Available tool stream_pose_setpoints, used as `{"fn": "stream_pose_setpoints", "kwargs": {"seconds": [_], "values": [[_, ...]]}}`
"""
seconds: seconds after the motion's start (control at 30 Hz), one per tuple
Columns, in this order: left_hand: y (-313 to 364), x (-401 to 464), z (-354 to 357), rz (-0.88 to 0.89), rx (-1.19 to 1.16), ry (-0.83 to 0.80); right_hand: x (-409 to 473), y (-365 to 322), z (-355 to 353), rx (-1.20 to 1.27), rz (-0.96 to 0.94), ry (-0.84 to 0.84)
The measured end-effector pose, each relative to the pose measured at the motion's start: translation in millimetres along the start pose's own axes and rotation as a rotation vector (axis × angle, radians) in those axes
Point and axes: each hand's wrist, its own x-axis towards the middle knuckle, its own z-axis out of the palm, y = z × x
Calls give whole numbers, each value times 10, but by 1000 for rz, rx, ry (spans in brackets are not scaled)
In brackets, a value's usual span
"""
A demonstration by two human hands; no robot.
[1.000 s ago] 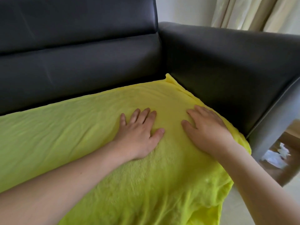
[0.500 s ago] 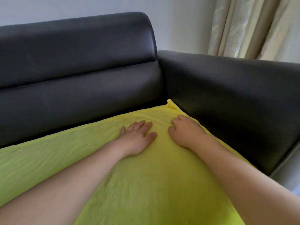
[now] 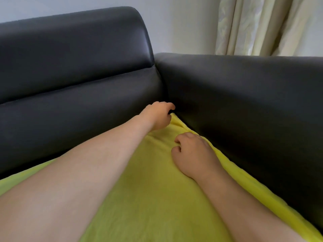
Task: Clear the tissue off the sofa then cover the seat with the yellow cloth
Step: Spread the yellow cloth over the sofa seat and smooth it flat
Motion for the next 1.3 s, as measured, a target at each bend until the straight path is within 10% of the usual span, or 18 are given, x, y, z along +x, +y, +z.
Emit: {"fn": "stream_pose_setpoints", "kwargs": {"seconds": [0.37, 0.47, 0.93, 1.3], "values": [[-127, -192, -63, 251, 510, 378, -74, -44, -39, 51, -102, 244], [-389, -582, -160, 226, 432, 523, -107, -76, -67, 11, -64, 409], [-374, -886, 57, -303, -523, -203, -104, -90, -88, -64, 21, 123], [-460, -1006, 420, -402, -655, 353, -77, -110, -73, -83, 13, 116]]}}
